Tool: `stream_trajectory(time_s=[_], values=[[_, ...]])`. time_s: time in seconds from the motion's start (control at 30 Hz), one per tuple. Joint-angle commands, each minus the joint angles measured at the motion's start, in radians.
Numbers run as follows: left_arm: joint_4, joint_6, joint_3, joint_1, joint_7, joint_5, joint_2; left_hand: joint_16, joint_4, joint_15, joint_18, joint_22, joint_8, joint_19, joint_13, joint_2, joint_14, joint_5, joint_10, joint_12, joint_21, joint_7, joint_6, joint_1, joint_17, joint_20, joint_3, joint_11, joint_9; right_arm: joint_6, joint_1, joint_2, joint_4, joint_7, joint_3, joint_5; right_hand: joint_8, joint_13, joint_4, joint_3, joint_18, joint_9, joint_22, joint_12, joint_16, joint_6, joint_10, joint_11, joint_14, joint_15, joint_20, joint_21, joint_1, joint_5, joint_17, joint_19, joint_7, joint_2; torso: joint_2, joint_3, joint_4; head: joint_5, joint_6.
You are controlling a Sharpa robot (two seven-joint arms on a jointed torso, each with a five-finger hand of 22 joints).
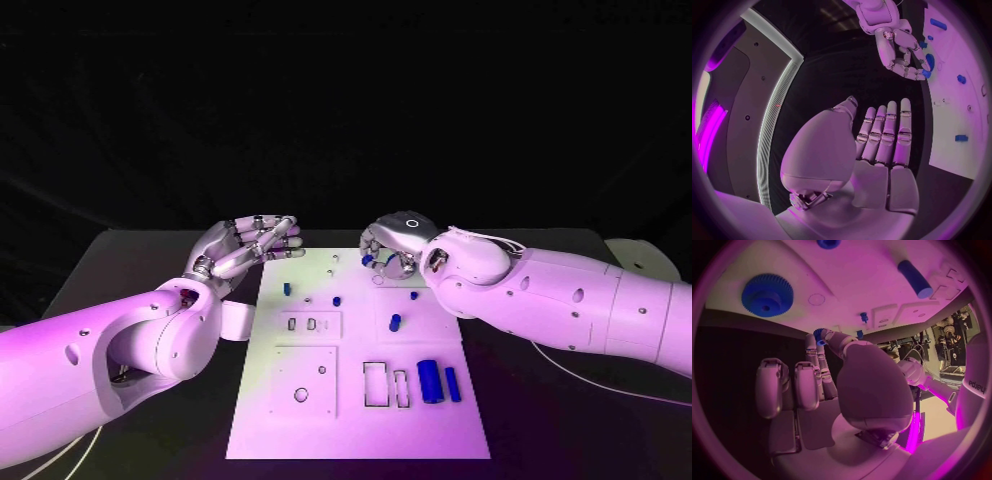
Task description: Assemble the parts on the task board
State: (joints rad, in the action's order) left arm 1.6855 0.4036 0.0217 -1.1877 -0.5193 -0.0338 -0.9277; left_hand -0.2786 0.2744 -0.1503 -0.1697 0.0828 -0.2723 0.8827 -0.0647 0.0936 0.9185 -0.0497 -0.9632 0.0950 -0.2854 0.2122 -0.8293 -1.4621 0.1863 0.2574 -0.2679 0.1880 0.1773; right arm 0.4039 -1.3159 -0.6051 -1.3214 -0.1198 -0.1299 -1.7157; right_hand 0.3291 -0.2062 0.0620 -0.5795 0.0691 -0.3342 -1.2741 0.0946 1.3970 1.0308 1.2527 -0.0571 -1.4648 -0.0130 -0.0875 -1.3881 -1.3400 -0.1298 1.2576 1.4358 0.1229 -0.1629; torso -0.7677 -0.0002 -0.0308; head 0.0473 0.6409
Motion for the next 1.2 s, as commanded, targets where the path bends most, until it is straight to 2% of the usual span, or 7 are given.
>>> stream_trajectory(time_s=[0.03, 0.13, 0.37, 0.53, 0.77, 0.93, 1.2], values=[[-0.001, -0.021, -0.001, -0.002, -0.004, 0.005, 0.002, 0.007, 0.002, -0.002, -0.015, -0.001, 0.004, 0.009, 0.001, 0.008, 0.005, -0.002, 0.0, -0.007, 0.002, 0.029, 0.0, 0.003, 0.001, 0.001, -0.006, 0.006, -0.001, 0.067, 0.0, 0.021, 0.022, -0.018, 0.001, 0.013, 0.004, 0.002, -0.003, -0.001, -0.008, -0.037, -0.001, -0.004, 0.002, 0.004, -0.002, 0.001, -0.047, -0.007, 0.003, 0.004, -0.007, -0.003, -0.001, -0.004, -0.005, 0.015, -0.003, -0.0016, 0.0004, 0.0, -0.002], [-0.003, -0.022, -0.001, -0.002, -0.004, 0.005, 0.004, 0.007, 0.002, -0.003, -0.015, -0.002, 0.005, 0.008, 0.001, 0.008, 0.005, -0.002, 0.0, -0.008, 0.003, 0.029, 0.0, 0.003, 0.001, 0.001, -0.006, 0.006, -0.001, 0.074, -0.001, 0.051, 0.053, -0.015, 0.002, 0.018, 0.005, 0.002, -0.004, -0.001, -0.008, -0.038, -0.004, -0.005, 0.003, 0.003, -0.003, 0.001, -0.047, -0.007, 0.003, 0.002, -0.006, -0.002, 0.001, -0.003, -0.005, 0.014, -0.003, -0.0002, 0.001, -0.003, -0.002], [-0.006, -0.024, -0.001, -0.002, -0.005, 0.005, 0.009, 0.007, 0.002, -0.003, -0.015, -0.002, 0.005, 0.008, 0.001, 0.008, 0.005, -0.002, 0.0, -0.008, 0.003, 0.029, 0.0, 0.003, 0.001, 0.001, -0.006, 0.006, -0.001, 0.071, 0.001, 0.106, 0.104, -0.012, 0.003, 0.027, 0.005, 0.001, -0.004, -0.001, -0.009, -0.039, -0.006, -0.005, 0.004, 0.003, -0.003, 0.0, -0.048, -0.007, 0.003, 0.001, -0.005, -0.001, 0.003, -0.002, -0.005, 0.014, -0.005, -0.0013, -0.0041, -0.005, -0.008], [-0.007, -0.024, -0.002, -0.004, -0.005, 0.005, 0.011, 0.008, 0.002, -0.003, -0.014, -0.002, 0.005, 0.008, 0.001, 0.008, 0.004, -0.002, -0.001, -0.008, 0.003, 0.029, 0.0, 0.002, 0.001, 0.002, -0.007, 0.006, -0.001, 0.05, 0.004, 0.142, 0.137, -0.008, 0.003, 0.029, 0.005, 0.001, -0.005, -0.001, -0.009, -0.041, -0.009, -0.006, 0.006, 0.0, -0.004, 0.0, -0.048, -0.006, 0.002, -0.001, -0.003, 0.004, 0.004, -0.001, -0.004, 0.012, -0.006, -0.002, -0.0021, -0.012, -0.008], [-0.008, -0.023, -0.002, -0.008, -0.005, 0.005, 0.014, 0.008, 0.002, -0.003, -0.014, -0.002, 0.005, 0.008, 0.001, 0.008, 0.004, -0.002, -0.001, -0.008, 0.003, 0.029, 0.0, 0.002, 0.001, 0.002, -0.007, 0.006, -0.001, 0.028, 0.015, 0.171, 0.172, -0.006, 0.003, 0.03, 0.006, -0.001, -0.004, -0.001, -0.009, -0.045, -0.01, -0.007, 0.007, -0.003, -0.005, -0.001, -0.048, -0.006, 0.002, -0.001, 0.001, 0.01, 0.005, -0.002, -0.004, 0.011, -0.008, -0.0025, -0.003, -0.016, -0.006], [-0.006, -0.023, -0.003, -0.012, -0.005, 0.005, 0.013, 0.008, 0.002, -0.003, -0.014, -0.002, 0.005, 0.008, 0.001, 0.008, 0.004, -0.002, -0.001, -0.008, 0.003, 0.029, 0.0, 0.002, 0.001, 0.002, -0.007, 0.006, -0.001, 0.021, 0.019, 0.179, 0.186, -0.009, 0.003, 0.029, 0.006, -0.001, -0.004, -0.001, -0.009, -0.045, -0.01, -0.007, 0.007, -0.003, -0.005, -0.001, -0.048, -0.006, 0.002, -0.001, 0.001, 0.01, 0.005, -0.002, -0.004, 0.011, -0.011, -0.0027, -0.0008, -0.019, -0.006], [-0.006, -0.02, -0.003, -0.015, -0.005, 0.005, 0.015, 0.01, 0.001, -0.003, -0.014, -0.003, 0.006, 0.008, 0.001, 0.008, 0.003, -0.002, -0.001, -0.01, 0.004, 0.029, 0.0, 0.002, 0.001, 0.002, -0.008, 0.006, -0.001, 0.023, 0.02, 0.189, 0.205, -0.011, 0.003, 0.023, 0.005, -0.002, -0.004, -0.001, -0.009, -0.047, -0.008, -0.009, 0.007, -0.006, -0.006, -0.001, -0.048, -0.006, 0.002, 0.0, 0.004, 0.013, 0.004, -0.003, -0.003, 0.01, -0.012, -0.0025, -0.0027, -0.023, -0.007]])
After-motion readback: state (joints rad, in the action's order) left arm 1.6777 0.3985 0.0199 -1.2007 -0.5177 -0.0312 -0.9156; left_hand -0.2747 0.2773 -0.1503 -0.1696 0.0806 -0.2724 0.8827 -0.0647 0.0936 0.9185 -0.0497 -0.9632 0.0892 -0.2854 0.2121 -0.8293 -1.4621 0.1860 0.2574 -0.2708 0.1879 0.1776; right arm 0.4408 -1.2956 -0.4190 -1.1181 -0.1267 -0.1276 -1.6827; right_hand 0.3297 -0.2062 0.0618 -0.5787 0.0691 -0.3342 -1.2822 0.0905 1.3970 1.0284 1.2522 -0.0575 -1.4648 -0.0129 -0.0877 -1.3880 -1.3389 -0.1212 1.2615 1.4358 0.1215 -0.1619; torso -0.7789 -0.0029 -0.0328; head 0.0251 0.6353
